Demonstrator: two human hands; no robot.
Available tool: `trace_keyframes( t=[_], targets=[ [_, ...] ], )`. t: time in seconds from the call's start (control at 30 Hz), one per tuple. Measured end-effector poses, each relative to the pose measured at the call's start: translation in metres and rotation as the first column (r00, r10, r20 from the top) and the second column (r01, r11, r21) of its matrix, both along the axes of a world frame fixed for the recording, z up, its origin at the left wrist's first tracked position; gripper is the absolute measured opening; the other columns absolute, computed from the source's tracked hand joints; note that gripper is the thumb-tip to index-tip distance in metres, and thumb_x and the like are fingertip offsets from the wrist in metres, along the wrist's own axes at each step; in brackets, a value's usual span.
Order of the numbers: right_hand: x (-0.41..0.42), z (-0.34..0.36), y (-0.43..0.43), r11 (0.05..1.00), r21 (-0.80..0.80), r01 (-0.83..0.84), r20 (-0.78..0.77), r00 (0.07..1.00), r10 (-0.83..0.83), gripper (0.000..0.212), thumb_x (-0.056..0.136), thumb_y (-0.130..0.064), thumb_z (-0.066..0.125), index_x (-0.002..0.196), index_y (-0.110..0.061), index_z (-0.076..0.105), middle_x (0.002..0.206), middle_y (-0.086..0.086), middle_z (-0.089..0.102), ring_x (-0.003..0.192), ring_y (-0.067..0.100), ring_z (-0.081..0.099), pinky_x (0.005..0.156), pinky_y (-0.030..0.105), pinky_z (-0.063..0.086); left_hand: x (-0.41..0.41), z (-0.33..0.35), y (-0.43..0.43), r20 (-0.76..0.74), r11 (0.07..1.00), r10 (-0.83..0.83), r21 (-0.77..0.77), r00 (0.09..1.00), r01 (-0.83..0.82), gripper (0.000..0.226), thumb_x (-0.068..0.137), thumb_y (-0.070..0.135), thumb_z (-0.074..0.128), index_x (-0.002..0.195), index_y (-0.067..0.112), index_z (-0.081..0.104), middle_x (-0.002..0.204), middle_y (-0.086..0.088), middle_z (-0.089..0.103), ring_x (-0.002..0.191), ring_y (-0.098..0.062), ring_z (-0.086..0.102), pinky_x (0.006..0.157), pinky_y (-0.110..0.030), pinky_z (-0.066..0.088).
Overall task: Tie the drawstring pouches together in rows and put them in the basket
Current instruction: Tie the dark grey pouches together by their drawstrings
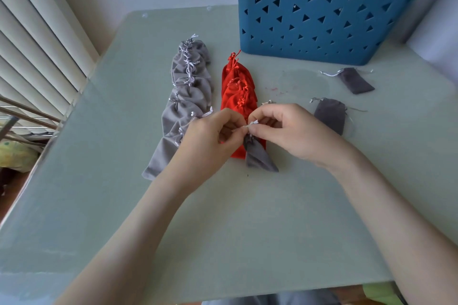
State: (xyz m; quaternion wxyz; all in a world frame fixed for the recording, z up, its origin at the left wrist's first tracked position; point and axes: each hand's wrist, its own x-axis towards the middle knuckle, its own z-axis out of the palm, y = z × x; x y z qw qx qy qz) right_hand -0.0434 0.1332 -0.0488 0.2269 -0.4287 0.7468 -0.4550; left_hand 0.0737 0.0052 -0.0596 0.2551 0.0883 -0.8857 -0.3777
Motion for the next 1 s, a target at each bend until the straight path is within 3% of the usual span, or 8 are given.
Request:
trace_keyframes(
  t=[0.17, 0.4, 0.53, 0.67, 0.8, 1.0],
  targets=[
    [0.0050, 0.0019, -0.0015, 1.000, -0.020, -0.002, 0.094, 0.996, 0.003, 0.014, 0.094, -0.011, 0.057, 0.084, -0.019, 0.062, 0.082, -0.006, 0.066, 0.081, 0.004, 0.058, 0.086, 0.031, 0.046, -0.0009, 0.0005, 0.0043, -0.045, 0.999, 0.048, -0.014, 0.998, -0.049, 0.010, 0.084, 0.004, 0.065, 0.081, 0.013, 0.061, 0.060, 0.016, 0.050, 0.053, 0.002, 0.046, 0.056, -0.005, 0.034],
    [0.0083, 0.0048, -0.0023, 0.997, -0.069, 0.029, 0.139, 0.990, -0.019, 0.020, 0.099, -0.007, 0.047, 0.090, -0.016, 0.062, 0.085, 0.001, 0.064, 0.080, 0.007, 0.055, 0.075, 0.026, 0.043, -0.0045, -0.0056, 0.0046, -0.123, 0.981, 0.113, -0.141, 0.986, -0.130, 0.006, 0.083, 0.004, 0.063, 0.083, 0.008, 0.058, 0.072, 0.015, 0.047, 0.065, 0.012, 0.045, 0.062, -0.001, 0.032],
    [0.0075, 0.0038, -0.0029, 0.995, -0.098, 0.036, 0.216, 0.976, -0.014, 0.024, 0.097, -0.003, 0.048, 0.085, -0.020, 0.061, 0.082, 0.004, 0.065, 0.079, 0.014, 0.056, 0.076, 0.028, 0.044, -0.0044, -0.0076, 0.0029, -0.129, 0.969, 0.105, -0.208, 0.986, -0.130, 0.004, 0.083, 0.008, 0.059, 0.087, 0.005, 0.059, 0.080, 0.003, 0.054, 0.067, -0.003, 0.041, 0.065, 0.000, 0.032],
    [0.0056, 0.0033, -0.0018, 0.995, -0.098, 0.030, 0.190, 0.982, -0.011, 0.025, 0.094, -0.002, 0.052, 0.082, -0.022, 0.061, 0.075, 0.001, 0.064, 0.072, 0.012, 0.056, 0.071, 0.024, 0.046, -0.0034, -0.0085, 0.0009, -0.136, 0.970, 0.094, -0.210, 0.986, -0.121, 0.014, 0.088, 0.016, 0.054, 0.091, 0.005, 0.063, 0.084, -0.004, 0.062, 0.072, -0.006, 0.048, 0.069, -0.004, 0.033],
    [0.0073, 0.0052, -0.0021, 0.990, -0.137, 0.017, 0.225, 0.974, 0.014, 0.020, 0.094, 0.000, 0.053, 0.086, -0.017, 0.060, 0.078, 0.008, 0.063, 0.071, 0.014, 0.055, 0.067, 0.021, 0.046, -0.0012, -0.0051, 0.0007, -0.173, 0.973, 0.080, -0.199, 0.982, -0.115, 0.009, 0.090, 0.012, 0.059, 0.091, 0.006, 0.066, 0.085, -0.002, 0.063, 0.075, -0.004, 0.050, 0.070, -0.001, 0.033],
    [0.0069, 0.0090, 0.0014, 0.981, -0.190, -0.024, 0.271, 0.959, 0.076, 0.023, 0.092, 0.000, 0.055, 0.082, -0.019, 0.061, 0.075, 0.006, 0.065, 0.070, 0.014, 0.054, 0.063, 0.018, 0.045, 0.0039, 0.0004, 0.0000, -0.230, 0.961, 0.005, -0.269, 0.973, -0.068, 0.012, 0.087, 0.014, 0.057, 0.081, 0.004, 0.062, 0.076, 0.007, 0.049, 0.072, -0.010, 0.046, 0.068, -0.008, 0.033]
  ],
)
